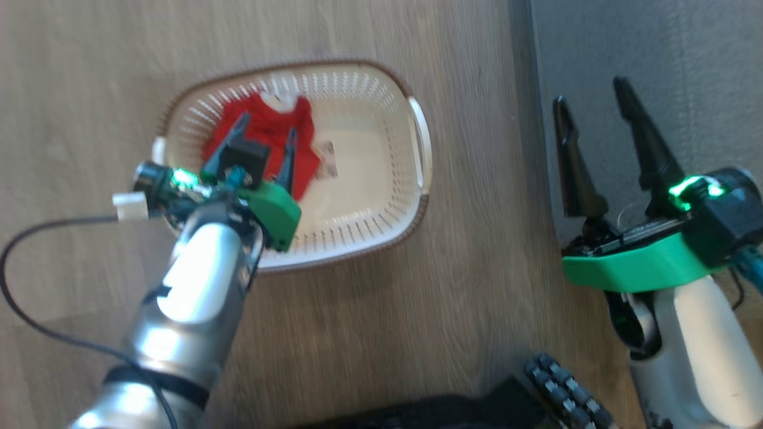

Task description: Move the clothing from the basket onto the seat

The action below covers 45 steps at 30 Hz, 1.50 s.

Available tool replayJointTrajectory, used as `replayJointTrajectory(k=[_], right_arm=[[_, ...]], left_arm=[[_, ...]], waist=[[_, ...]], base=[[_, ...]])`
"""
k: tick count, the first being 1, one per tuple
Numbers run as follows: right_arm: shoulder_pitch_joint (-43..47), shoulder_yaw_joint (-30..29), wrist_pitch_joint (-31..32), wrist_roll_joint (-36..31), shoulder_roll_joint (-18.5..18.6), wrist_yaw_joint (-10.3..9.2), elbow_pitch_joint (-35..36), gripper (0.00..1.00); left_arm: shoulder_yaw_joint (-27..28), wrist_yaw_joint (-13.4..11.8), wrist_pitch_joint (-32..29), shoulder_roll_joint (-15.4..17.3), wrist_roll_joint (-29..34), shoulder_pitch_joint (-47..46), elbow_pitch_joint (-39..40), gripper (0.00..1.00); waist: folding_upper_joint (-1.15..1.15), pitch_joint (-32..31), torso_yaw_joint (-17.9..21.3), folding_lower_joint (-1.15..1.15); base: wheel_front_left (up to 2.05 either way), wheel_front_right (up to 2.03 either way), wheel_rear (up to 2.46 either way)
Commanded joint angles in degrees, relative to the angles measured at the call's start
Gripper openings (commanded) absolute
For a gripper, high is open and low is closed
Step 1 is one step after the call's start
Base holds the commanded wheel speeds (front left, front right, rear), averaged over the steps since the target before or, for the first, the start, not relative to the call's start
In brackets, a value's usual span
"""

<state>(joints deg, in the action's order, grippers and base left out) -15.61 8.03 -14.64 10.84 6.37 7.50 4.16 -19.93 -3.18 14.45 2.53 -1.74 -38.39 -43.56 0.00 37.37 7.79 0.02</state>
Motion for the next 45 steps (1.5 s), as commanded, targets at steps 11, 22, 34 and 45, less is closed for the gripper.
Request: replayJointTrajectory(k=[11, 22, 34, 45], right_arm=[[-0.1, 1.7, -0.4, 1.9, -2.1, -0.01, 6.8, 1.0], [1.5, 0.7, -0.4, 5.3, -3.4, -0.01, 7.7, 1.0], [5.3, 0.3, -0.4, 8.4, -3.5, -0.01, 9.8, 1.0], [7.2, -0.5, -0.4, 9.1, -3.5, -0.01, 12.1, 1.0]], left_arm=[[4.2, -1.2, 0.2, 3.2, -1.0, -15.9, -22.3, 1.0], [1.1, -4.4, -9.9, 6.2, 1.6, -22.9, -30.0, 1.0], [-4.9, -7.8, -20.0, 8.0, 6.7, -26.1, -30.4, 1.0], [-5.7, -6.9, -29.0, 7.3, 5.8, -27.2, -30.4, 1.0]], waist=[[0.0, 15.8, 7.6, -0.02], [0.0, 19.1, 10.2, -0.02], [0.0, 20.6, 11.5, -0.02], [0.0, 21.5, 11.5, -0.02]], base=[[0.0, 0.0, 0.0], [0.0, 0.0, 0.0], [0.0, 0.0, 0.0], [0.0, 0.0, 0.0]])
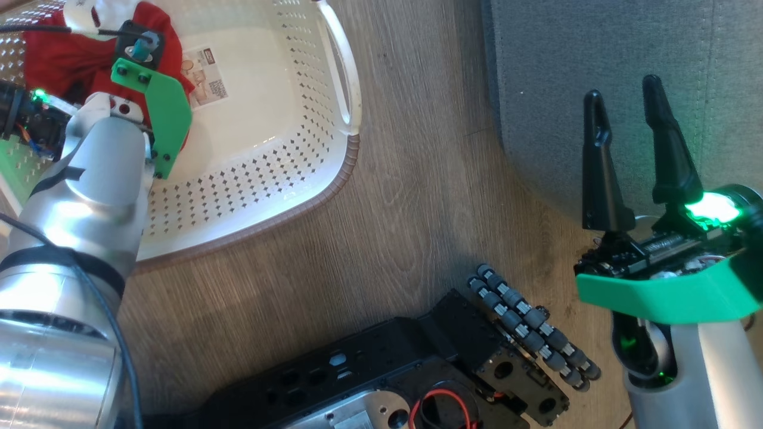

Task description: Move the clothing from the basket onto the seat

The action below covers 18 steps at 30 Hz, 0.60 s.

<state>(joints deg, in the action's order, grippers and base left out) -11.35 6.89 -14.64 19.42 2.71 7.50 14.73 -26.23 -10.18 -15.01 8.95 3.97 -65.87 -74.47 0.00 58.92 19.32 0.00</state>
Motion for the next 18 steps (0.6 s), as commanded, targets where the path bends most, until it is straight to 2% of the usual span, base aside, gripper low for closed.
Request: replayJointTrajectory(k=[1, 3, 4, 6, 7, 8, 18], right_arm=[[3.1, 0.5, -0.4, 0.5, 0.2, -0.01, 1.8, 1.0], [3.6, -0.1, -0.4, 0.3, 0.2, -0.01, 2.4, 1.0], [3.9, -0.6, -0.4, -0.2, 0.2, -0.01, 2.5, 1.0], [4.3, -1.7, -0.4, -0.9, 0.2, -0.01, 2.7, 1.0], [4.5, -2.2, -0.4, -1.1, 0.2, -0.01, 2.9, 1.0], [4.7, -2.6, -0.4, -1.2, 0.2, -0.01, 3.1, 1.0], [2.3, -2.7, -0.4, -2.3, 0.2, -0.01, 3.1, 1.0]], left_arm=[[0.6, 0.2, -0.5, 0.6, -0.1, 0.1, 0.5, 1.0], [0.5, 0.8, -3.2, 0.3, -0.4, 0.1, 0.5, 1.0], [0.6, 1.3, -4.5, 0.1, -0.8, 0.0, 0.5, 0.95], [0.9, 2.6, -6.6, -0.3, -1.7, -0.1, 0.5, 0.44], [1.1, 3.2, -7.1, -0.6, -2.2, -0.2, 0.5, 0.06], [1.3, 3.5, -7.1, -0.8, -2.6, -0.4, 0.5, 0.0], [1.1, 4.0, -2.8, -1.3, -4.1, -0.6, 0.5, 0.0]], waist=[[0.0, 0.0, -0.1, 0.0], [0.0, 0.1, -0.1, 0.0], [0.0, 0.2, -0.3, 0.0], [0.0, 0.4, -0.6, 0.0], [0.0, 0.5, -0.9, 0.0], [0.0, 0.6, -1.1, 0.0], [0.0, 0.1, -2.1, 0.0]], base=[[0.0, 0.0, 0.0], [0.0, 0.0, 0.0], [0.0, 0.0, 0.0], [0.0, 0.0, 0.0], [0.0, 0.0, 0.0], [0.0, 0.0, 0.0], [0.0, 0.0, 0.0]])
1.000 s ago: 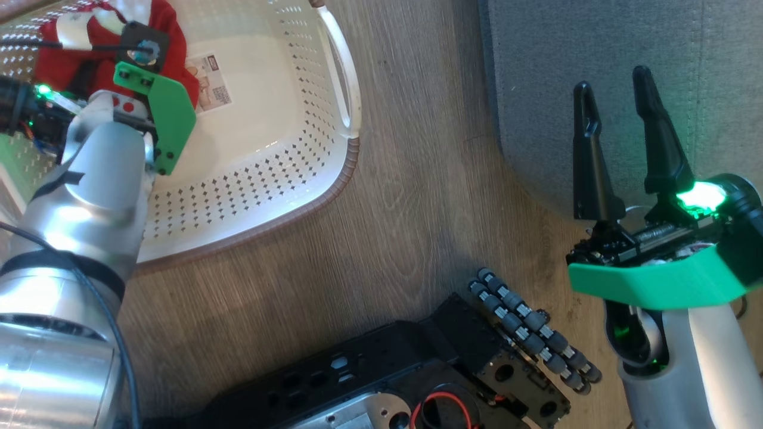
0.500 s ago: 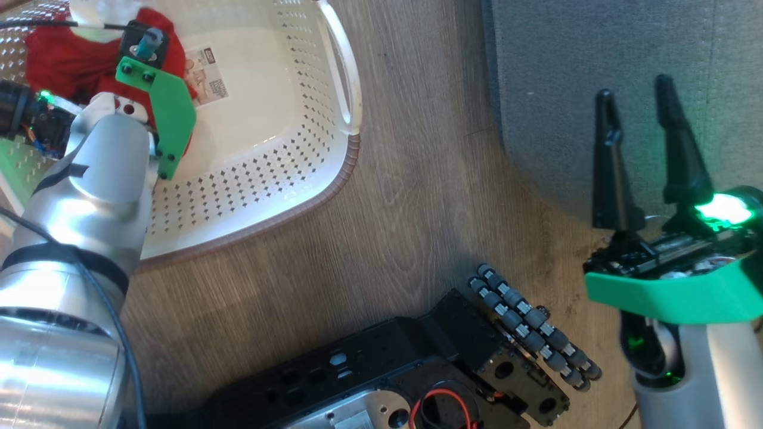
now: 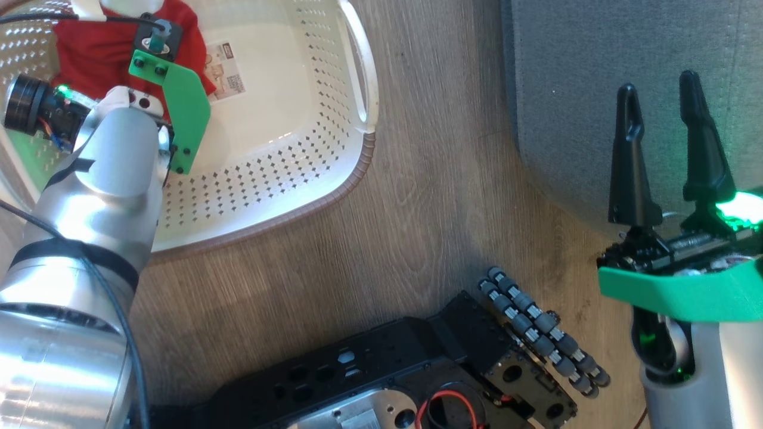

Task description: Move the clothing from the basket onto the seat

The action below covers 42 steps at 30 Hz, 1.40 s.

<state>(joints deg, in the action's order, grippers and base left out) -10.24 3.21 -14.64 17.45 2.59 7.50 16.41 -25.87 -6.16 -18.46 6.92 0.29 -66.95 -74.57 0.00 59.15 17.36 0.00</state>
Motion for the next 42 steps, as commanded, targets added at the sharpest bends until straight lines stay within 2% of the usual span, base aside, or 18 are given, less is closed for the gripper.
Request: replayJointTrajectory(k=[1, 6, 11, 22, 25, 32, 36, 42], right_arm=[[0.7, 1.0, -0.4, -0.6, 0.3, -0.01, 1.2, 1.0], [-2.3, 1.3, -0.4, -1.3, 0.3, -0.01, 0.0, 1.0], [-5.0, 1.7, -0.4, -1.2, 0.3, -0.01, -4.3, 1.0], [-5.0, 2.2, -0.4, -1.7, 0.3, -0.01, -11.2, 1.0], [-4.2, 2.1, -0.4, -2.0, 0.3, -0.01, -13.2, 1.0], [-3.0, 3.1, -0.4, -2.8, 0.3, -0.01, -15.3, 1.0], [-1.4, 3.0, -0.4, -3.6, 0.3, -0.01, -16.8, 1.0], [1.0, 2.9, -0.4, -4.2, 0.3, -0.01, -18.6, 1.0]], left_arm=[[0.8, -0.2, 1.4, 0.6, -0.6, 0.5, 0.6, 0.0], [0.5, 0.7, 4.5, 0.2, -1.4, 1.3, 0.6, 0.0], [1.0, 1.2, 6.7, 0.6, -2.9, 3.4, 0.6, 0.0], [1.7, 1.6, 13.0, -0.3, -5.7, 11.5, 0.6, 0.0], [2.6, 2.2, 18.3, -1.7, -7.8, 14.6, 0.6, 0.0], [2.0, 2.9, 25.8, -3.2, -9.0, 19.1, 0.6, 0.0], [1.5, 5.8, 30.4, -3.8, -10.4, 22.2, 0.9, 0.0], [0.3, 6.6, 33.4, -4.0, -13.4, 26.7, 7.1, 0.0]], waist=[[0.0, -0.4, -0.3, 0.0], [0.0, -2.3, -0.5, 0.0], [0.0, -6.3, 0.3, 0.0], [0.0, -20.1, -0.9, 0.0], [0.0, -25.5, -2.0, 0.0], [0.0, -32.4, -4.2, 0.0], [0.0, -37.4, -5.9, 0.0], [0.0, -44.2, -8.7, 0.0]], base=[[0.0, 0.0, 0.0], [0.0, 0.0, 0.0], [0.0, 0.0, 0.0], [0.0, 0.0, 0.0], [0.0, 0.0, 0.0], [0.0, 0.0, 0.0], [0.0, 0.0, 0.0], [0.0, 0.0, 0.0]])
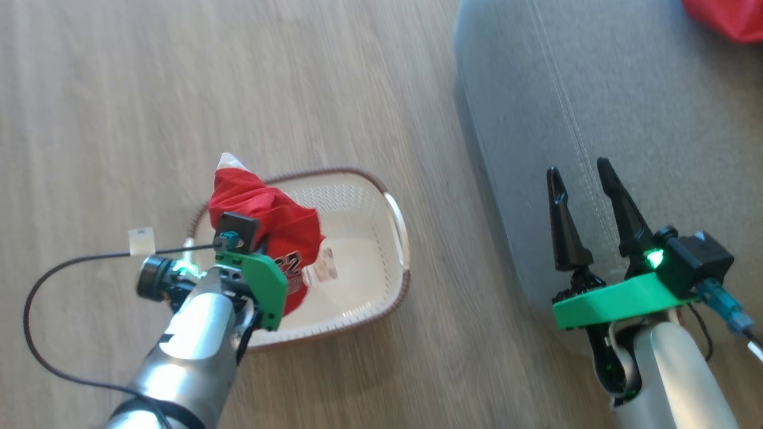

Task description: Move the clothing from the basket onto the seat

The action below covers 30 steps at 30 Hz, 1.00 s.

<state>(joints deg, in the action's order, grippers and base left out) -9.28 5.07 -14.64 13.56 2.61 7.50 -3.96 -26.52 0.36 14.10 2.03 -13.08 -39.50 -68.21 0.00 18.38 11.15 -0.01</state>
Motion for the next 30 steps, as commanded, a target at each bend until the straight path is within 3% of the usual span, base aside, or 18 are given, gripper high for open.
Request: replayJointTrajectory(k=[1, 8, 16, 30], right_arm=[[0.5, 0.9, -0.4, -0.5, 0.3, -0.01, 1.5, 1.0], [3.3, 1.1, -0.4, -0.8, 0.3, -0.01, 0.0, 1.0], [6.4, 2.4, -0.4, -1.6, 0.6, -0.01, -0.9, 1.0], [8.4, 1.6, -0.4, -1.5, 0.5, -0.01, -0.4, 1.0]], left_arm=[[0.9, -0.1, 0.8, 0.9, -0.7, 0.0, 3.2, 0.0], [3.0, -2.4, 0.9, 0.9, -1.5, 7.5, 20.1, 0.0], [6.1, -2.5, 0.9, 0.9, 1.1, 14.7, 37.2, 0.0], [10.6, -1.1, 0.9, 0.9, 4.7, 23.2, 58.1, 0.0]], waist=[[0.0, -4.5, -3.1, 0.01], [0.0, -11.3, -5.9, 0.01], [0.0, -16.9, -8.5, 0.01], [0.0, -19.3, -9.4, 0.01]], base=[[0.0, 0.0, 0.0], [0.0, 0.0, 0.0], [0.0, 0.0, 0.0], [0.0, 0.0, 0.0]])
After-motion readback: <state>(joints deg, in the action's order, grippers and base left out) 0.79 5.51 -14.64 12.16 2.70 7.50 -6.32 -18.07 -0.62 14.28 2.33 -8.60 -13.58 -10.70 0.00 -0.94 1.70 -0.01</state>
